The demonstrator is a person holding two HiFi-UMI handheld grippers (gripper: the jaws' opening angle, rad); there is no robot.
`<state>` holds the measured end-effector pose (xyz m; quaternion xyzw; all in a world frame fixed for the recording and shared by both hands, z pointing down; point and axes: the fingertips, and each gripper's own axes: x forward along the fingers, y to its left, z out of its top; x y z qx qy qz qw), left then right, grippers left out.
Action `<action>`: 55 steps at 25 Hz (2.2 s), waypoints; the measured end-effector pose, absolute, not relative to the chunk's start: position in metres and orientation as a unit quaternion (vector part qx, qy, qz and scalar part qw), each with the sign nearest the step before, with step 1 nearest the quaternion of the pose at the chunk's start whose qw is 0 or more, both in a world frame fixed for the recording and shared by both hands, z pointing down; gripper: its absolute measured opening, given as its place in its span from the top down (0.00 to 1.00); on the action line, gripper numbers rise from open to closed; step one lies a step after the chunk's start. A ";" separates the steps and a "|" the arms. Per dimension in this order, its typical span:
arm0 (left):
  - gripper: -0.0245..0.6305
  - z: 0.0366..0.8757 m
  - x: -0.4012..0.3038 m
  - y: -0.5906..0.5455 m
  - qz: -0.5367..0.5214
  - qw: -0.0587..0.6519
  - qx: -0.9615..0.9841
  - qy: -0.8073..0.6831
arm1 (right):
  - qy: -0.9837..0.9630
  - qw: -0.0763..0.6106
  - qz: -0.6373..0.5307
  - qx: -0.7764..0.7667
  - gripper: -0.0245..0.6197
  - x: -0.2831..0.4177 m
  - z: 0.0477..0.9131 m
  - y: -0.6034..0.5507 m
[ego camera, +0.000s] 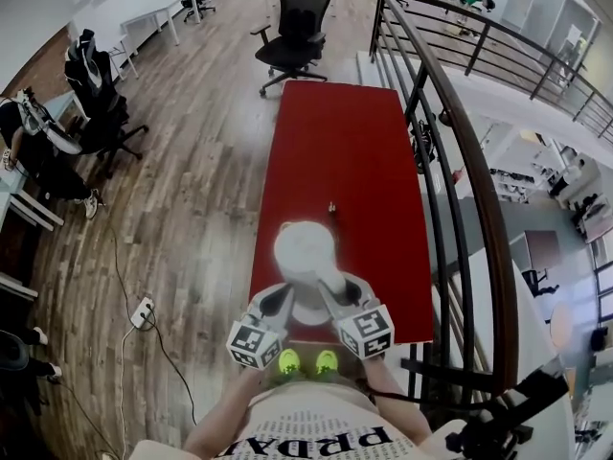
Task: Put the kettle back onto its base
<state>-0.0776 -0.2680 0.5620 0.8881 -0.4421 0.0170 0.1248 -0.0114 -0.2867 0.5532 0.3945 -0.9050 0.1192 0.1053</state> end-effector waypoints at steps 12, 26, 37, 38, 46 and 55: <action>0.98 0.570 -0.085 -0.259 0.025 0.133 0.883 -0.449 | -0.909 0.098 0.129 0.384 0.76 -0.020 0.574 -0.277; 0.98 0.579 -0.080 -0.245 0.027 0.151 0.887 -0.436 | -0.913 0.066 0.109 0.388 0.76 -0.015 0.578 -0.259; 0.98 0.586 -0.071 -0.227 0.017 0.151 0.897 -0.414 | -0.920 0.063 0.082 0.378 0.76 -0.015 0.581 -0.239; 0.98 0.586 -0.071 -0.225 0.018 0.152 0.898 -0.412 | -0.920 0.063 0.080 0.377 0.76 -0.015 0.580 -0.238; 0.98 0.591 -0.071 -0.217 0.021 0.156 0.900 -0.406 | -0.913 0.054 0.078 0.396 0.76 -0.013 0.581 -0.230; 0.98 0.594 -0.081 -0.210 0.025 0.163 0.897 -0.410 | -0.889 0.010 0.119 0.443 0.76 0.006 0.579 -0.227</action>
